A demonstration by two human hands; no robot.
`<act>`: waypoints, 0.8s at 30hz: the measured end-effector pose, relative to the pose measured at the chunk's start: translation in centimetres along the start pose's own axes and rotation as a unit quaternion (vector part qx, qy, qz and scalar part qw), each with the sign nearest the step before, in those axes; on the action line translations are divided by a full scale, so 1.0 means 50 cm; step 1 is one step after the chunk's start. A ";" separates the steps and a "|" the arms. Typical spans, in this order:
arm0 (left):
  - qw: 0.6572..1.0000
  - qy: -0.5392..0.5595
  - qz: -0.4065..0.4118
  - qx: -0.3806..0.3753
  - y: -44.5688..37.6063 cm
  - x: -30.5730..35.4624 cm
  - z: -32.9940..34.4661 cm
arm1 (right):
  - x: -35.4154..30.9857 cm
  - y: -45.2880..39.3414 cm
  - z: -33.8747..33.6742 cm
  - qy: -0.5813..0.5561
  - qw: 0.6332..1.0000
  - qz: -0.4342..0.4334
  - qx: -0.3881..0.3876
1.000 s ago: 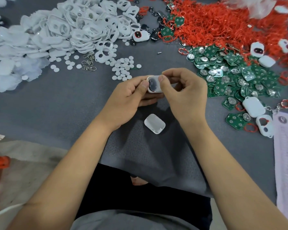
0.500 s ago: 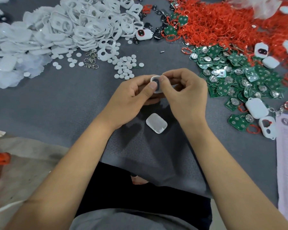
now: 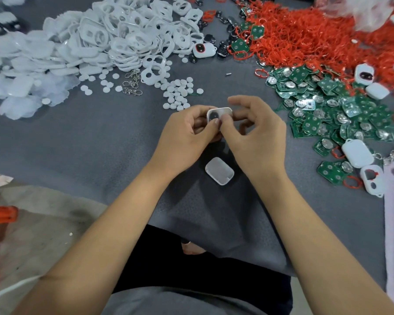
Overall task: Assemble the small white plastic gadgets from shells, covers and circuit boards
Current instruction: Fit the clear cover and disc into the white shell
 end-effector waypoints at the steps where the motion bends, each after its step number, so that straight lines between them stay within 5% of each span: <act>1: 1.000 0.004 0.000 -0.001 0.000 -0.002 0.001 | 0.001 0.000 0.001 -0.011 1.000 -0.001 0.003; 12: 1.000 0.016 0.007 -0.006 -0.001 -0.008 -0.004 | 0.009 -0.006 0.001 -0.019 0.999 -0.044 0.014; 19: 0.999 0.042 0.003 -0.014 0.000 -0.004 -0.011 | 0.029 -0.020 0.000 -0.146 0.983 0.083 -0.076; 24: 0.999 0.025 0.002 -0.036 0.000 -0.001 -0.014 | 0.032 -0.019 0.002 -0.171 0.978 0.092 -0.079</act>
Point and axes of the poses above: each hand's wrist, its own y-axis away from the middle knuckle, its own z-axis out of the palm, x = y × z, the point moved 1 cm from there along -y, towards the middle knuckle, and after that the axes turned 4 degrees about z, right-handed, at the moved point
